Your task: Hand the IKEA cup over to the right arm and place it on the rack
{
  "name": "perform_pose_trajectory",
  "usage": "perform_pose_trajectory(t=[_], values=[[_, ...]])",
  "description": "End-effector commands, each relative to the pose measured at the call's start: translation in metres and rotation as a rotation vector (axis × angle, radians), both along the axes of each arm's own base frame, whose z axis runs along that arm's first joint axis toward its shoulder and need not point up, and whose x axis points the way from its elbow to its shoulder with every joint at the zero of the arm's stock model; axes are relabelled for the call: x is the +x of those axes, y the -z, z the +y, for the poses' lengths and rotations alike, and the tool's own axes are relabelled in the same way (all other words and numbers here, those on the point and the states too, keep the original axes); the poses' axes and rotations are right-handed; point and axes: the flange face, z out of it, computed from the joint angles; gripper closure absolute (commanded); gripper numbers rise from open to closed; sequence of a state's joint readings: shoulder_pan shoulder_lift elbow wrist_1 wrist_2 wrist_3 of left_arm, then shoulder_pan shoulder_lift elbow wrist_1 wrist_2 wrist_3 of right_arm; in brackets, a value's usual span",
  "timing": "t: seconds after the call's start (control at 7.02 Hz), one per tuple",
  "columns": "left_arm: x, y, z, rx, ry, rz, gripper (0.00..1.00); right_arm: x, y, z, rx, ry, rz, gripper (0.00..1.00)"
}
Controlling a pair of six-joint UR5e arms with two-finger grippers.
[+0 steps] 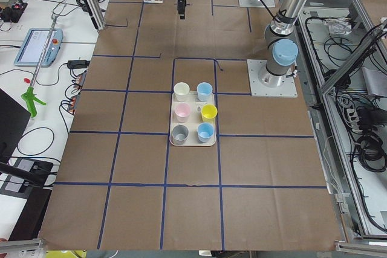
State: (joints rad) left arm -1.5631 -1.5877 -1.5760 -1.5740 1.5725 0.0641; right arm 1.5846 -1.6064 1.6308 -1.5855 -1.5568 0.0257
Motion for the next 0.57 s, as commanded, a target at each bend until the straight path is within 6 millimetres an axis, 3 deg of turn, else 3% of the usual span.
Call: perform_pose_trajectory(t=[0.0,0.43], values=[[0.0,0.001,0.0008,0.001,0.002,0.0,0.0,0.0,0.0001,0.0,0.001,0.0,0.0,0.0],[0.0061,0.0043,-0.0021,-0.021,0.052,0.001,0.0,0.0009,0.0016,0.0005,0.004,0.0,-0.001,0.0]])
